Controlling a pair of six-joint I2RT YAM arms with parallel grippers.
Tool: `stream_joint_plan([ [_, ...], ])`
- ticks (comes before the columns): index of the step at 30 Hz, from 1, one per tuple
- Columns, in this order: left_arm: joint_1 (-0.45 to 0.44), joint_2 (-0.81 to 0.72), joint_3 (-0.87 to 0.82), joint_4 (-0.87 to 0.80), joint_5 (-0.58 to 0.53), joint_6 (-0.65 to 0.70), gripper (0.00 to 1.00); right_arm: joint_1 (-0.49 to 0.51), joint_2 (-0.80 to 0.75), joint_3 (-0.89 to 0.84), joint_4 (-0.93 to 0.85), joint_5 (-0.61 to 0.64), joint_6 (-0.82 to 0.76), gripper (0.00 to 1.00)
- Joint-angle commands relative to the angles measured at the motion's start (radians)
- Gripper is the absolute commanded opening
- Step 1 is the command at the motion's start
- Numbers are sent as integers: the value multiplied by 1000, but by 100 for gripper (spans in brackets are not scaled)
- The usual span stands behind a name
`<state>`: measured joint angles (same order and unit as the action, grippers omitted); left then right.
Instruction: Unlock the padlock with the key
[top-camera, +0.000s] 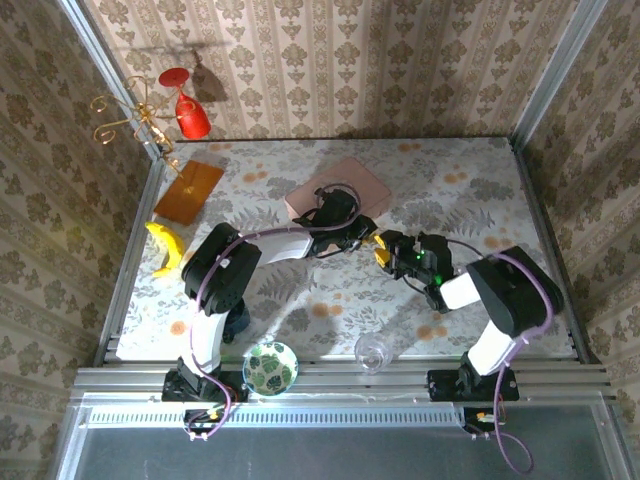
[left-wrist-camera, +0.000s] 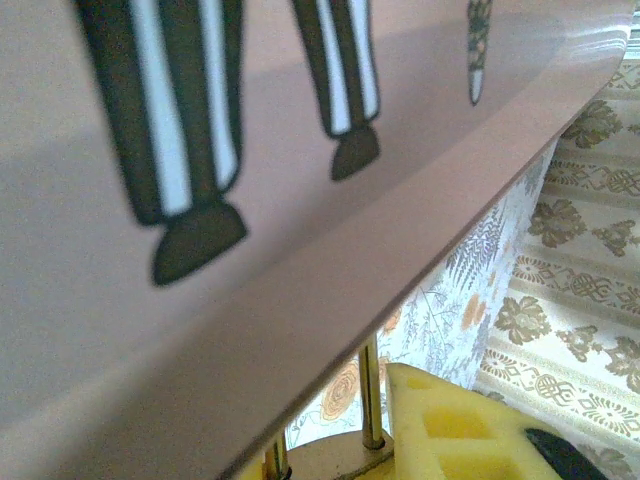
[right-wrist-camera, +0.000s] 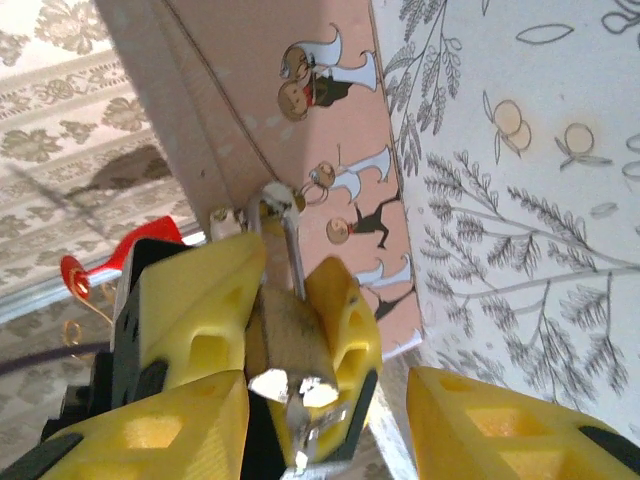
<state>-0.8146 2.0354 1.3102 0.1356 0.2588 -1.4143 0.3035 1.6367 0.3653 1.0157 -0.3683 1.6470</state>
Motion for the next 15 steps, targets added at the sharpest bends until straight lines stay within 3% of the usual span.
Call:
stream_joint_plan([
  [1, -8, -3, -31, 5, 134, -49, 0, -3, -185, 21, -404, 50, -244, 48],
  [6, -1, -1, -48, 6, 147, -42, 0, -3, -520, 144, -968, 210, -550, 51],
  [11, 0, -2, -48, -23, 165, -20, 0, 11, -672, 206, -1148, 274, -868, 39],
  [15, 2, -1, -25, -68, 180, 19, 0, 78, -698, 260, -1271, 386, -1075, 36],
])
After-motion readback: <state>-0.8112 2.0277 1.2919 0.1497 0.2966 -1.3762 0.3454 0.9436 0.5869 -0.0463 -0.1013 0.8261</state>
